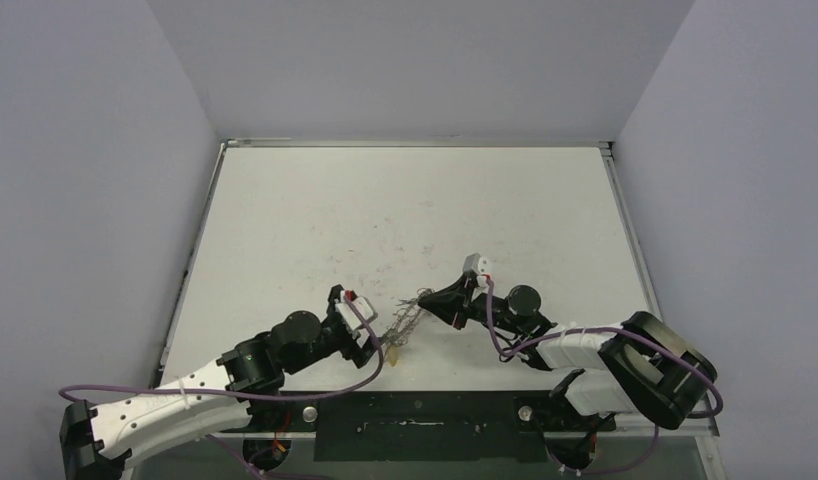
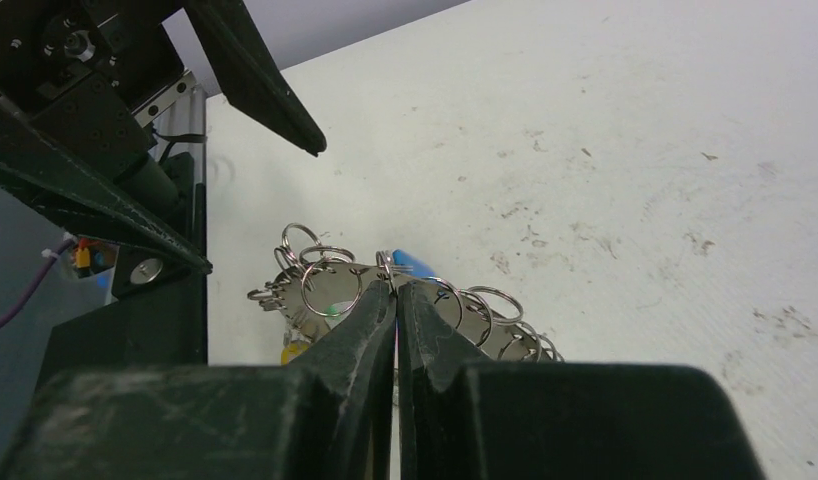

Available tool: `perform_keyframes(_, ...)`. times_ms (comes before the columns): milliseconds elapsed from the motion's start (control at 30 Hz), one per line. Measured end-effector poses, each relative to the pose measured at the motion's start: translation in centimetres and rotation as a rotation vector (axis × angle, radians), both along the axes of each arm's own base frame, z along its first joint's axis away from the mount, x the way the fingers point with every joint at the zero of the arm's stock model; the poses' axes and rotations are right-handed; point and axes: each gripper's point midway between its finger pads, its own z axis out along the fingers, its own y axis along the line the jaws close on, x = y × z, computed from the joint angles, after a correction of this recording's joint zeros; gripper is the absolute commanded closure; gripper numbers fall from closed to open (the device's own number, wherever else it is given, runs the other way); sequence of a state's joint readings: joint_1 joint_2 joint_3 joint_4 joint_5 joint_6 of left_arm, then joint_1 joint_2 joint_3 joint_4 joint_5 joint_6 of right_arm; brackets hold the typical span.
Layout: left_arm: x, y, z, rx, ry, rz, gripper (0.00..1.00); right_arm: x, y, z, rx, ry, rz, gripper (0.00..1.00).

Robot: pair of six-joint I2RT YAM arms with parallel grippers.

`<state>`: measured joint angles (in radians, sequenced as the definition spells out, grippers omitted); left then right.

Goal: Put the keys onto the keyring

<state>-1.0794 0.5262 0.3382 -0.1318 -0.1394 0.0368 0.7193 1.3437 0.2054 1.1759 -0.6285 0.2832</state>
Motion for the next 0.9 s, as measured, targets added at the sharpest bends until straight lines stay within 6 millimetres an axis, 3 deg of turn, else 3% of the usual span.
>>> perform_keyframes(133,0.5,-0.9,-0.8,0.021,0.054,0.027,0.16,0.4,-2.0,-0.1,-0.002,0.004,-0.066,0.92)
perform_keyframes(333,1.7,-2.0,-2.4,0.067,0.131,0.086,0.12,1.0,-4.3,-0.6,-0.052,0.013,-0.178,0.69)
perform_keyframes(567,4.7,-1.8,-3.4,0.061,0.222,0.209,0.10,1.3,-7.2,-2.0,-0.098,0.045,-0.319,0.42)
perform_keyframes(667,6.2,-0.8,-3.7,0.031,0.266,0.275,0.06,1.7,-8.0,-1.9,-0.101,0.047,-0.364,0.18)
perform_keyframes(767,8.5,1.6,-3.5,-0.023,0.300,0.383,0.03,2.2,-8.6,-2.1,-0.122,0.052,-0.401,0.03)
perform_keyframes(900,11.6,5.9,-1.9,-0.121,0.298,0.551,0.03,3.8,-9.5,-1.6,-0.155,0.065,-0.469,0.00)
